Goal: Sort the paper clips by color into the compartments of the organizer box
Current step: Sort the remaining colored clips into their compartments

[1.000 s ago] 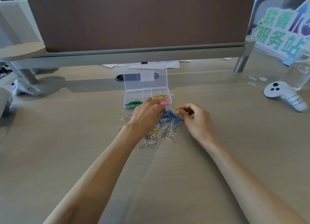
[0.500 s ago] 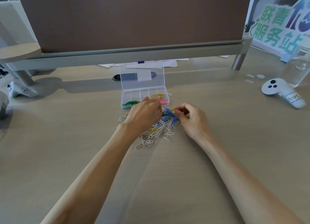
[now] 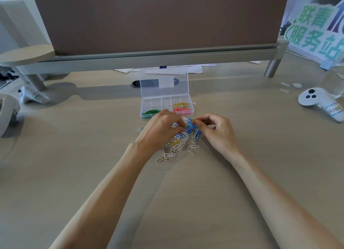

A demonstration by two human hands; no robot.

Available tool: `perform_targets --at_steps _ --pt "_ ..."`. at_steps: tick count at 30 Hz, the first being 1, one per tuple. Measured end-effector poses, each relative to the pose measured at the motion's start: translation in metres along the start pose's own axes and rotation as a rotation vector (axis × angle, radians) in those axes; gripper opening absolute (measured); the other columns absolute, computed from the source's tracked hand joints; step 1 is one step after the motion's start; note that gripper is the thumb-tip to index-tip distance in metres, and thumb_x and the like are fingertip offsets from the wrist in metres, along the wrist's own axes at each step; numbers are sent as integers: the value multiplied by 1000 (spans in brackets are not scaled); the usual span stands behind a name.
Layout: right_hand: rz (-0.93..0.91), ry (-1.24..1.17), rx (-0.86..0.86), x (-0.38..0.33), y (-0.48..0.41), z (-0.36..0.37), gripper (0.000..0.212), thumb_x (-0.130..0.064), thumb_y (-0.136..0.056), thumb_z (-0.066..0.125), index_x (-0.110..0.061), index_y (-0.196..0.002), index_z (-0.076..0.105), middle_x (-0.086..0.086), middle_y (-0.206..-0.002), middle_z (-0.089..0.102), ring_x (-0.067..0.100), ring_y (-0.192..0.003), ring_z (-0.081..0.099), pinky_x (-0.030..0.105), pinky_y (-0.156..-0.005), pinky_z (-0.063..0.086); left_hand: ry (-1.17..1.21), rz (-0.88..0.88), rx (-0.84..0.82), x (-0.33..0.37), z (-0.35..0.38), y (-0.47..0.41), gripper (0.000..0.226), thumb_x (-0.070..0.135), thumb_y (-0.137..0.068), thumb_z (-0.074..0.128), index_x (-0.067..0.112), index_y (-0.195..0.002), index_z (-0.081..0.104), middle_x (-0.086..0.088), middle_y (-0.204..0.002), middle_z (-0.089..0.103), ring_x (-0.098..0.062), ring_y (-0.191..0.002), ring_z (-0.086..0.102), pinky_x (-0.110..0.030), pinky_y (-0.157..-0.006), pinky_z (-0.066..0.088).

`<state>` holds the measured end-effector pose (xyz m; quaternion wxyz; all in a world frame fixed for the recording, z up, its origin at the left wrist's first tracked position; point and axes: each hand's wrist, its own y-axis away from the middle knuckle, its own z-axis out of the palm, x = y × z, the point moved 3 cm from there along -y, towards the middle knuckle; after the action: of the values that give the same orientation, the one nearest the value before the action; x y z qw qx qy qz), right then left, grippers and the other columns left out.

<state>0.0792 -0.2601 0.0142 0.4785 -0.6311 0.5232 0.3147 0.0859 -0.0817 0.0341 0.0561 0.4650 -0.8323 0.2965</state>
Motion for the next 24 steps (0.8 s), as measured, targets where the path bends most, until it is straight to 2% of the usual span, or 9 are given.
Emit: perform_targets --at_steps 4,6,8,12,15,20,22,24 --pt "18 -40 -15 -1 0 0 7 -17 -87 69 -21 -85 74 -11 -77 71 -4 -64 58 8 -62 39 70 -76 8 -2 -5 2 9 21 -81 75 18 -89 76 11 -85 68 6 -78 49 -6 -71 34" --pt "9 -56 -32 -2 1 1 7 -16 -86 70 -21 -85 74 -10 -79 72 -5 -66 60 7 -63 40 104 -125 9 -1 -7 4 8 16 -82 74 19 -89 75 22 -77 61 15 -74 48 -2 -66 32" --pt "-3 -85 -58 -3 1 2 7 -15 -85 71 -21 -86 75 -9 -82 73 -1 -72 64 10 -65 44 146 -159 6 1 -8 4 10 12 -81 74 19 -89 71 23 -72 57 14 -71 50 -3 -63 33" --pt "-26 -120 -101 -6 2 4 11 -11 -85 70 -21 -87 74 -7 -81 73 0 -73 65 14 -66 47 218 -197 3 5 -8 4 21 13 -82 74 19 -93 57 12 -83 69 12 -72 54 -7 -65 37" --pt "-29 -114 -117 -6 3 4 11 -12 -85 70 -21 -88 74 -7 -82 74 2 -75 66 16 -67 48 196 -209 12 5 -7 4 22 15 -81 75 20 -90 56 11 -83 68 16 -70 52 -5 -62 34" --pt "-38 -60 -130 -3 3 6 7 -14 -83 73 -17 -89 76 -5 -82 74 4 -70 63 17 -63 47 178 -222 40 2 -3 2 22 17 -79 76 22 -90 58 10 -82 68 11 -74 57 -6 -62 37" --pt "-48 -12 -83 -2 2 4 6 -16 -84 72 -17 -88 76 -7 -80 73 4 -68 62 15 -60 44 158 -226 25 2 1 -1 21 18 -82 74 21 -97 60 10 -87 69 8 -73 55 -11 -64 39" --pt "-42 -5 -3 -2 2 -1 8 -16 -85 71 -22 -86 76 -9 -78 72 2 -69 62 12 -60 43 91 -213 7 2 5 -4 17 21 -86 69 20 -103 63 10 -95 68 -1 -82 54 -25 -73 46"
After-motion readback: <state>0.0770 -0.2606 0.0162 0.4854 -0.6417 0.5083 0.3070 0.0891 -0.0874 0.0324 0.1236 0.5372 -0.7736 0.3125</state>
